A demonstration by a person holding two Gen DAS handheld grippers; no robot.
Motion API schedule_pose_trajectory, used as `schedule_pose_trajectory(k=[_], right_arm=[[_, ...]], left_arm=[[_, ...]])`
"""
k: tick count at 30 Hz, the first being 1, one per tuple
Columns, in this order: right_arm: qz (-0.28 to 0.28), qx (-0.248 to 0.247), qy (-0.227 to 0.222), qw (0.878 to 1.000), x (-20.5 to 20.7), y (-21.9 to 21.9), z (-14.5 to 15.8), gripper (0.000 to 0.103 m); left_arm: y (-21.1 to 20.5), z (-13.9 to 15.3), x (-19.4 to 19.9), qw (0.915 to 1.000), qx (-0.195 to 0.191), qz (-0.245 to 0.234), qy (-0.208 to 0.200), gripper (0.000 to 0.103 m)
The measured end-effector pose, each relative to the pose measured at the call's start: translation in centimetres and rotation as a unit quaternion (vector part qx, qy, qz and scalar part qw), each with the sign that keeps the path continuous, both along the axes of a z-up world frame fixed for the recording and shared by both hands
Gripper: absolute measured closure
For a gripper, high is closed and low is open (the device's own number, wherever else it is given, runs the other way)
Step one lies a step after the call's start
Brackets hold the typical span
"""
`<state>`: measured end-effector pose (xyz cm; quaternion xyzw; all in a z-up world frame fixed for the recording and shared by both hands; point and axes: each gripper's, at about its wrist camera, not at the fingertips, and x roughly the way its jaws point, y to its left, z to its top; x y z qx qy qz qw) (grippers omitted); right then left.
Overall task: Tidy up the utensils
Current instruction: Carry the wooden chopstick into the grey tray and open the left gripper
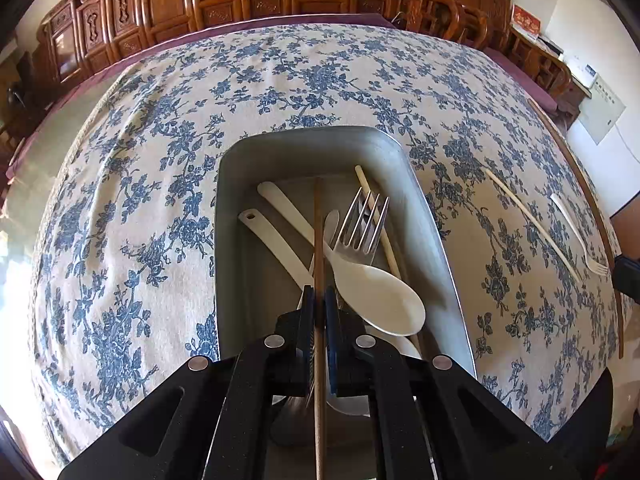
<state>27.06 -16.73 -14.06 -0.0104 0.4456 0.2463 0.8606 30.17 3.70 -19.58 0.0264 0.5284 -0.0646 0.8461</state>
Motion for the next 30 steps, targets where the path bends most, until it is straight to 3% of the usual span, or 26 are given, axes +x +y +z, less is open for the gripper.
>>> schedule_pose_trajectory(k=[10,20,30], right_arm=[[0.014,-0.001,-0.002,1.0,-0.1,2.0,0.5,0.097],[0.037,0.009,-0.003,0.999,0.3,6.1,0.9,0.097],[0.042,0.036,0.027,0.998,1.7,10.2,0.1,0.097]], left_arm=[[0.9,0.9,-0.2,0.9999,-0.011,0.002,-0.001,0.098],[3.3,4.8,-2.8,0.9988,-0.026,0.018,-0.039,0.098],[5.7,7.6,-5.3,0.9971,-0.025,0.028,-0.066,0.096]])
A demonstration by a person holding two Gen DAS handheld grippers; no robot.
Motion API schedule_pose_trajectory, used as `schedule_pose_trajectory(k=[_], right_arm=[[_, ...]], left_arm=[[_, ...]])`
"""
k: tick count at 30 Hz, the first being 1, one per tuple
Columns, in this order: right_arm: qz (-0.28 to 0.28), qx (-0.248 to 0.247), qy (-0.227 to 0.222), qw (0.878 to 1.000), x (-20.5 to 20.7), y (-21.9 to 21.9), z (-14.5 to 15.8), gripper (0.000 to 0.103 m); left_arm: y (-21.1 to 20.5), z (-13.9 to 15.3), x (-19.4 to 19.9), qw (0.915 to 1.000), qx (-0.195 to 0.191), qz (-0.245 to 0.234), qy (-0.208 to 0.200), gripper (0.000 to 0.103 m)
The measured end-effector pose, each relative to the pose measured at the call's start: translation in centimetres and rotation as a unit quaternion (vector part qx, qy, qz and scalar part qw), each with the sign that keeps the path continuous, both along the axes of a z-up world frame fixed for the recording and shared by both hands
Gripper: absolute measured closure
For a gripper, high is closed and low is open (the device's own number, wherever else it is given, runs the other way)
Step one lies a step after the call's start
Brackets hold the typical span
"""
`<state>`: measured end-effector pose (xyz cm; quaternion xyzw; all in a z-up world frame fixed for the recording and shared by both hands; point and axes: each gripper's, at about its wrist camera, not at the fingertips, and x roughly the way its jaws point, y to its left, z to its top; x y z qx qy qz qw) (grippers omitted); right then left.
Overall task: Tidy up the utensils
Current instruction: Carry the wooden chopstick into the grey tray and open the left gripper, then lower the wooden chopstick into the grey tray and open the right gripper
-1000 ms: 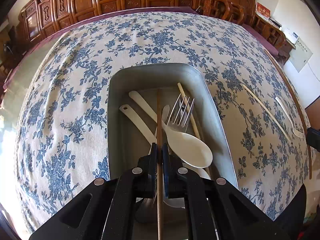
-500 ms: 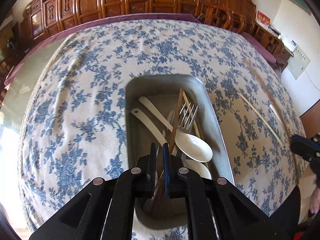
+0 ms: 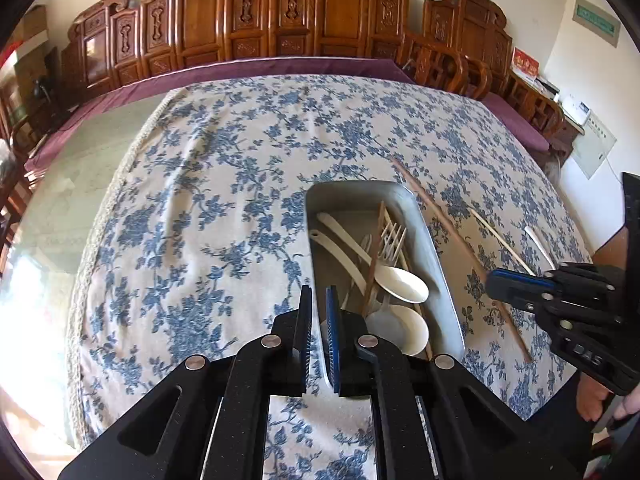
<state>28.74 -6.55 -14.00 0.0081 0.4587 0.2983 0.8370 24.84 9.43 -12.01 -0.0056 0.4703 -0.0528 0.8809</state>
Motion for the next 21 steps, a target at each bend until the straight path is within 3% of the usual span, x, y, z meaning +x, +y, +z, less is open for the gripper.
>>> schedule_pose_trajectory(k=[10,21], right_arm=[[-0.011,0.005,0.027,1.0,1.7,2.8,-1.2,0.097],[-0.032,-0.004,0.072,0.997,3.3,4.3,-4.5,0.097]], left_arm=[[2.0,0.7,-1.5,0.9999,-0.002,0.012,-0.006,0.093],[3.1,0.1,-2.6,0.9998,-0.003,0.022,0.001,0.093]])
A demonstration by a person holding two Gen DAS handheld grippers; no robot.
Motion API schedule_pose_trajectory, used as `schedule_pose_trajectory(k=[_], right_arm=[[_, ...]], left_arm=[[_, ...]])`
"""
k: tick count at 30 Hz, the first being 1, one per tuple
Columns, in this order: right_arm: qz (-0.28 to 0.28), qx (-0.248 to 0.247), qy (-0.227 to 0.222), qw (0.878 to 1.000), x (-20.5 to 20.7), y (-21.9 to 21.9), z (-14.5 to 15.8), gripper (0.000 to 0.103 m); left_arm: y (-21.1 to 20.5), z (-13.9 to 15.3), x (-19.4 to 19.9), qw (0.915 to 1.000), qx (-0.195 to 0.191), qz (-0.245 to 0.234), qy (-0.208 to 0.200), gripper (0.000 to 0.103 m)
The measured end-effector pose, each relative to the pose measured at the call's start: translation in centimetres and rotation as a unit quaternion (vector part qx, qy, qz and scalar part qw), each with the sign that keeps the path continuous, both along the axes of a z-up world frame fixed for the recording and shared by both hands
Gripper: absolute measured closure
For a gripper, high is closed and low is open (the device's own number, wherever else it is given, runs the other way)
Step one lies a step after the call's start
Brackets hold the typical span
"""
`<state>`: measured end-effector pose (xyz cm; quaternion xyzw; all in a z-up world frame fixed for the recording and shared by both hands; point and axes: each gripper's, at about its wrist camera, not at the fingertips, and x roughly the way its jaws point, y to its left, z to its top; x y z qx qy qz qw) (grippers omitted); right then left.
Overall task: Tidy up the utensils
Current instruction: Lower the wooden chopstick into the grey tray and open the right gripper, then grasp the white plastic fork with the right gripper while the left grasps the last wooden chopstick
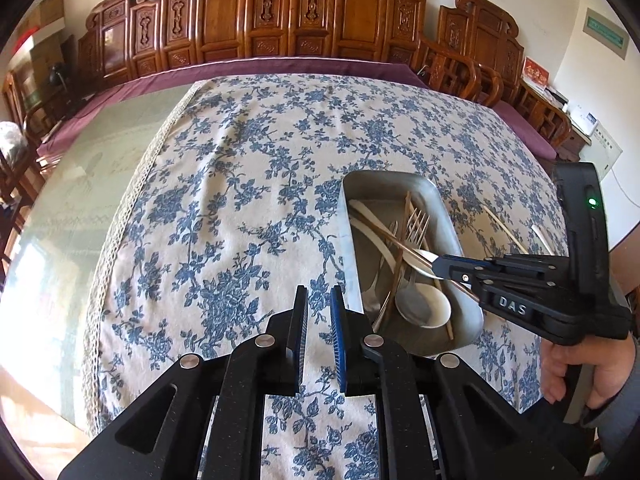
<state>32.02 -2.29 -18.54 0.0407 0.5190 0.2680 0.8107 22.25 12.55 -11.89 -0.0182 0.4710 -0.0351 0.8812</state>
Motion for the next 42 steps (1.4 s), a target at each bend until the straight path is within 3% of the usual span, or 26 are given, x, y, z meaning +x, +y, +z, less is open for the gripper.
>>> schedule_pose_trajectory(k=[25,30,42], right_arm=[[0.01,0.01,-0.03,0.999,0.1,1.6,1.4,0.094],[0.009,0.004,-0.055,0.998,-0.8,-0.8,2.5,0.094],[-0.027,-0.035,-0.113,0.993,-3.6,-12.7,4.5,0.08]], left_arm=[[-0.4,-0.2,-0.5,1.0,0.0,0.002,0.005,0.091],[-1.4,0.1,-0.5,1.0,0.0,0.0,-0.001,0.077],[-5.6,0.3,0.1,0.9998,-0.005,0.0,-0.017,0.022]])
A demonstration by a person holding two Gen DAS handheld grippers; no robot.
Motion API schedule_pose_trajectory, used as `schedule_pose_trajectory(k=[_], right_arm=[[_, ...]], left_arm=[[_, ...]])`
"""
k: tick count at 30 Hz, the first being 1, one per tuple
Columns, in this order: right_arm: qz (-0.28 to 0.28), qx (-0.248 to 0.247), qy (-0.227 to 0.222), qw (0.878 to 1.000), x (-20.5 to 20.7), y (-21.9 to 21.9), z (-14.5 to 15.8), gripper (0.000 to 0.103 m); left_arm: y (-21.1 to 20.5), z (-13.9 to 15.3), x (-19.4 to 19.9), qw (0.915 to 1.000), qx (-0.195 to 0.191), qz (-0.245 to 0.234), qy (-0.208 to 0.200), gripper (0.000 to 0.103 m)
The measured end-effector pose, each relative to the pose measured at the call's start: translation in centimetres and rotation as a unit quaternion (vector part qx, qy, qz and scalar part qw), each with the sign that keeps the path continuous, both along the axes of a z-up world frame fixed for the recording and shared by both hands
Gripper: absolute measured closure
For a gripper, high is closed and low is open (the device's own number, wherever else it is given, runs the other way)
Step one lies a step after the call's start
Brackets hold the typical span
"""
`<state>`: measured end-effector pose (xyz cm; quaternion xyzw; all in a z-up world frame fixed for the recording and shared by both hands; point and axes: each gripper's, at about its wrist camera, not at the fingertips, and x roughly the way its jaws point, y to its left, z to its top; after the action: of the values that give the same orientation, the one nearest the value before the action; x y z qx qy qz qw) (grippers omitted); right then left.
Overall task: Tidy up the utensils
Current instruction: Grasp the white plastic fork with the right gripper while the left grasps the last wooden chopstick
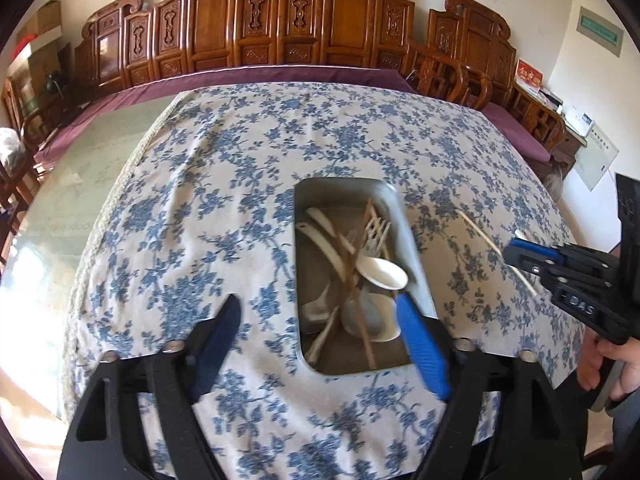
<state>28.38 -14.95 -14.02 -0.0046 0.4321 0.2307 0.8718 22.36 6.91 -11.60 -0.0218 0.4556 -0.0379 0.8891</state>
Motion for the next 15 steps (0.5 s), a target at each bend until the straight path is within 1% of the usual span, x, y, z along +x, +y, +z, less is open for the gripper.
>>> schedule_pose_trajectory(k=[2,5,7,15], right_arm=[[-0.007,-0.006,-0.005,1.0,-0.1,-1.9,0.1,0.079],[-0.019,-0.015,-0.009,1.0,0.0,-4.6,0.2,0.077],[-0.027,-0.017,-0.009,0.999,0.0,-6.1,0.1,0.07],[-0.055,-0.031,0.0,0.998,0.6,-11.9,-1.4,0.069]], left_arm=[[-0.8,-0.1,0.2,1.0,-0.005,0.001,-0.001,0.017],[-2.4,-0.4,0.6,1.0,0.001,0.003,-0.001,0.015],[-3.2,-0.6,0.8,1.0,0.0,0.002,0.0,0.014],[-7.6,-1.2,1.8,0.9998,0.006,-0.017,0.005,0.014]])
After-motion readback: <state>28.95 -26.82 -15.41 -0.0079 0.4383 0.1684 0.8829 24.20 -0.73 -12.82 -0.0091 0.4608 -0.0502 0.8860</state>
